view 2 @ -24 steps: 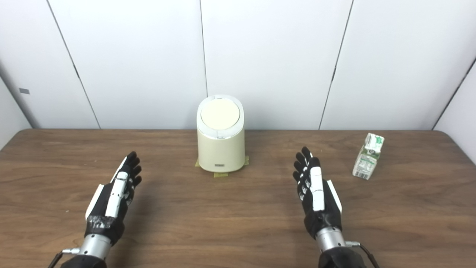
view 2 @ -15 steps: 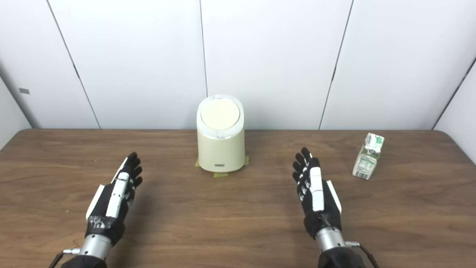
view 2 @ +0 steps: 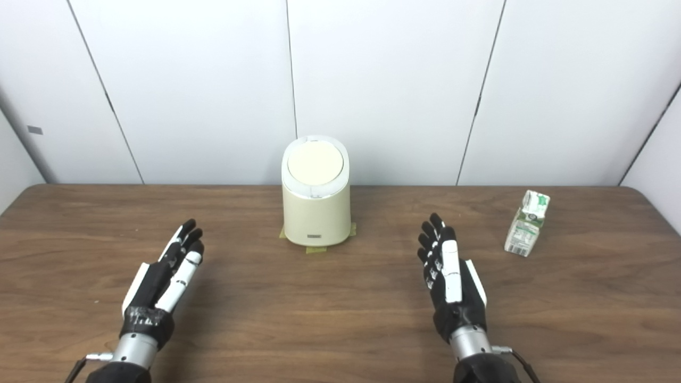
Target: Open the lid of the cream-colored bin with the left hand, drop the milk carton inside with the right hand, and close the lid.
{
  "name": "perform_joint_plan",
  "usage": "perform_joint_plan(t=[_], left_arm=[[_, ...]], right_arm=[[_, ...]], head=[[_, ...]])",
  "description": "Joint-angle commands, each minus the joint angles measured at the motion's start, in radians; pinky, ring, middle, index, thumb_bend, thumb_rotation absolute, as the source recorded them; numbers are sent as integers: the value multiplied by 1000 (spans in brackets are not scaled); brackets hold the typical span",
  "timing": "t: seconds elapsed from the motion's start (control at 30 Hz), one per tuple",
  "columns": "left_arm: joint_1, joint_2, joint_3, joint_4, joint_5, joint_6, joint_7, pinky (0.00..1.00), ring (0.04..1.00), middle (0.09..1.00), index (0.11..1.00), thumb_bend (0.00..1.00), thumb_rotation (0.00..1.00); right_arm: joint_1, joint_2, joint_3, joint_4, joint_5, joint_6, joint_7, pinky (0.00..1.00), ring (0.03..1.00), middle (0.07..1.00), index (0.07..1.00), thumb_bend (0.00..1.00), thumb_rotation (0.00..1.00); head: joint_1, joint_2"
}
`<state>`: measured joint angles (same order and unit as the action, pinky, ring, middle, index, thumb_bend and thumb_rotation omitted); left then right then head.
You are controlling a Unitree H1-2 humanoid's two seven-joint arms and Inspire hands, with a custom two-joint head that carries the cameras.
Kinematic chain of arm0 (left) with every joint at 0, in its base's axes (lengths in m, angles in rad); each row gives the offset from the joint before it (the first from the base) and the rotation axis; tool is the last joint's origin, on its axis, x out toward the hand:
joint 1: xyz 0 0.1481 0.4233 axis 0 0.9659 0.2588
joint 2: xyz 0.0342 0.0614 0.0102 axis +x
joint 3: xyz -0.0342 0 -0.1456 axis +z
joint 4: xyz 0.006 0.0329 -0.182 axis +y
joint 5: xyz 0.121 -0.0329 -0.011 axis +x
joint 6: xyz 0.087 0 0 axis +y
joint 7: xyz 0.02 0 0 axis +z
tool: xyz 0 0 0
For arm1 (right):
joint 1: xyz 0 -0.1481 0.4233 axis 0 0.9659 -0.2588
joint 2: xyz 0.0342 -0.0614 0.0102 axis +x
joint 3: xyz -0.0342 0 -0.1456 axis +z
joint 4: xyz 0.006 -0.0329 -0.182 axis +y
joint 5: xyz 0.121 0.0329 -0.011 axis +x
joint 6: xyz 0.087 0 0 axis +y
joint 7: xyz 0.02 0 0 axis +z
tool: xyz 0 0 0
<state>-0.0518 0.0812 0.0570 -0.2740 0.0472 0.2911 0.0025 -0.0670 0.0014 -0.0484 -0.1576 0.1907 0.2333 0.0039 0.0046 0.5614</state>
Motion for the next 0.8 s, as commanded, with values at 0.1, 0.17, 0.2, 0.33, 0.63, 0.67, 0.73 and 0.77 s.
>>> perform_joint_plan(t=[0.1, 0.17, 0.2, 0.33, 0.63, 0.67, 0.73, 0.77], left_arm=[[-224, 32, -4, -58, 59, 101, 6, 776, 856, 885, 956, 724, 393], [-303, 50, -22, -59, 89, 152, -8, 739, 827, 875, 954, 750, 344], [-344, 58, -32, -53, 109, 168, -18, 724, 817, 872, 956, 761, 330], [-482, 66, -63, 6, 189, 178, -56, 689, 812, 872, 950, 821, 319], [-706, 41, -86, 222, 372, 179, -205, 707, 851, 901, 941, 820, 280], [-727, 44, -96, 250, 381, 179, -214, 695, 844, 900, 945, 827, 271], [-768, 50, -127, 308, 389, 178, -230, 675, 828, 892, 948, 840, 235], [-786, 55, -147, 338, 395, 178, -233, 667, 825, 900, 960, 841, 226]], right_arm=[[-46, -1, -4, 10, 12, -68, 24, 990, 988, 988, 1000, 661, 1000], [-47, -2, -7, 19, 14, -77, 26, 984, 986, 987, 1000, 666, 1000], [-48, -2, -9, 23, 17, -81, 27, 979, 984, 985, 1000, 666, 1000], [-52, -4, -10, 35, 18, -90, 30, 976, 983, 984, 1000, 676, 1000], [-52, 2, -9, 34, 12, -86, 22, 962, 973, 974, 995, 670, 1000], [-52, 0, -9, 36, 14, -89, 25, 963, 974, 975, 996, 670, 1000], [-51, 0, -8, 38, 16, -92, 28, 974, 977, 978, 999, 668, 1000], [-50, 1, -7, 38, 14, -93, 28, 979, 976, 975, 997, 671, 1000]], head=[[2, -10], [3, -14], [5, -16], [10, -17], [8, -15], [6, -15], [5, -15], [4, -15]])
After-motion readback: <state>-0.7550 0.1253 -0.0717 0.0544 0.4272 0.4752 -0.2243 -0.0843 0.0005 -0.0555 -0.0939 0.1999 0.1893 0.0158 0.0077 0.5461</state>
